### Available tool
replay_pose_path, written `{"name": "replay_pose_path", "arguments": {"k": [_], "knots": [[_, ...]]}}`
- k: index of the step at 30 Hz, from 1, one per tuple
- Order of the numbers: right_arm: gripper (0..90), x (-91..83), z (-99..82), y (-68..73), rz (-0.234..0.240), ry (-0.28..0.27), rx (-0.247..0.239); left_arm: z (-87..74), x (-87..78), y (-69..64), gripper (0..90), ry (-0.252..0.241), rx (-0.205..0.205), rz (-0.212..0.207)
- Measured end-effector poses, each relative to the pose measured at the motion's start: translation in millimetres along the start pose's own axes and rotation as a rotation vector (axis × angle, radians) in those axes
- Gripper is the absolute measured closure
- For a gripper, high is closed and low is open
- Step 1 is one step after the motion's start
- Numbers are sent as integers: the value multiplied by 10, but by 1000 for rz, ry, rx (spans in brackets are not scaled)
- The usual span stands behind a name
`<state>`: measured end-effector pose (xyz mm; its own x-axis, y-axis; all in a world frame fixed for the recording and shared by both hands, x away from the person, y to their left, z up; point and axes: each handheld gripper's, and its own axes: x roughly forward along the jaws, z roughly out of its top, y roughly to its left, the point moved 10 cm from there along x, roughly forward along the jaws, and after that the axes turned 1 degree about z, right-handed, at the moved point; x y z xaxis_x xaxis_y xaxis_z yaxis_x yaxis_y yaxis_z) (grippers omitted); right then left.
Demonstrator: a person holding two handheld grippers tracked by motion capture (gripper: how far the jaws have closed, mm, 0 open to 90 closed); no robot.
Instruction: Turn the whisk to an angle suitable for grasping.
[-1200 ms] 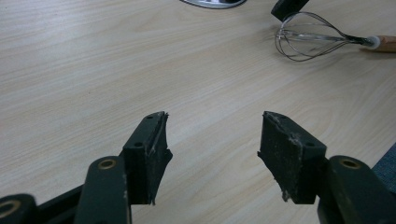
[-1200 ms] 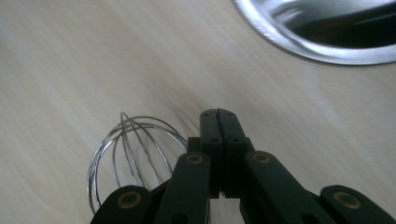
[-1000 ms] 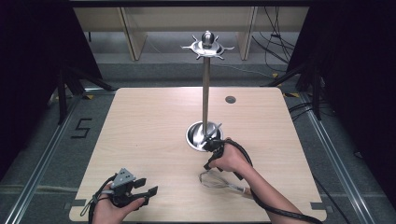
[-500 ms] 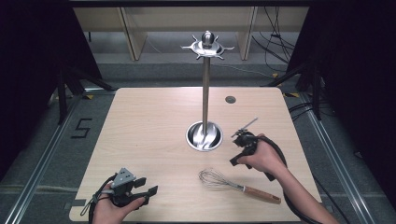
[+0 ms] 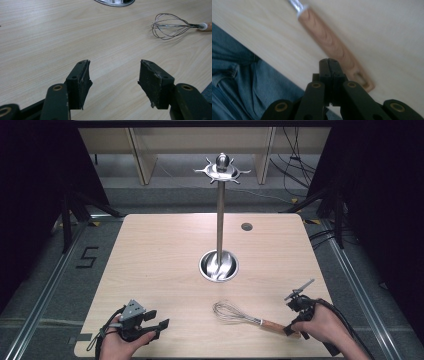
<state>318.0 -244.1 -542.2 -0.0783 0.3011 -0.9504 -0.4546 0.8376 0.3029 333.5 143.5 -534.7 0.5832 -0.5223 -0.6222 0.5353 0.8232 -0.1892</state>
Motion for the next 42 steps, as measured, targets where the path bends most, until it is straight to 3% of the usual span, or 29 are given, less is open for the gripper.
{"name": "replay_pose_path", "arguments": {"k": [2,3,4,7,8,10,11,12,13,20,22,24,25,31,36,39,40,42], "knots": [[900,16,-43,17,9,12,9,-1,-1,2,408,-2,1,0],[900,67,-83,-17,-8,13,-9,7,2,-8,409,-8,-9,-3],[900,105,-145,15,-4,36,24,6,2,-8,409,-10,-18,-4],[900,145,-158,-3,-9,39,10,5,3,-9,409,-10,-22,-5],[900,164,-171,12,-28,43,48,2,-4,-5,409,-2,-9,-4],[900,170,-173,15,-28,48,53,4,0,-6,409,-6,-4,-7],[900,171,-176,9,-47,55,71,1,-4,-9,409,-2,-8,-4],[900,183,-160,-40,-78,45,46,-9,-12,-1,408,10,1,-5],[900,201,-149,-67,-92,40,62,-9,-15,-2,409,10,2,-6],[900,220,-100,-144,-120,16,94,-13,-15,-5,409,13,6,-7],[900,211,-97,-155,-126,32,115,-2,-7,-20,408,1,-6,-10],[900,221,-36,-194,-142,6,140,3,-4,-27,408,-5,-12,-12],[900,221,-36,-194,-142,6,140,-12,-15,-6,408,12,6,-7],[900,167,141,-358,-192,-16,143,-13,-15,-3,409,13,6,-7],[900,144,364,-478,-227,-59,200,-9,-17,-5,408,8,4,-6],[900,120,438,-519,-232,-61,209,-6,-23,1,409,9,21,-7],[900,118,505,-583,-246,-81,191,-5,-22,0,409,7,21,-8],[900,74,562,-618,-254,-66,196,-7,-22,-1,409,10,19,-8]]}}
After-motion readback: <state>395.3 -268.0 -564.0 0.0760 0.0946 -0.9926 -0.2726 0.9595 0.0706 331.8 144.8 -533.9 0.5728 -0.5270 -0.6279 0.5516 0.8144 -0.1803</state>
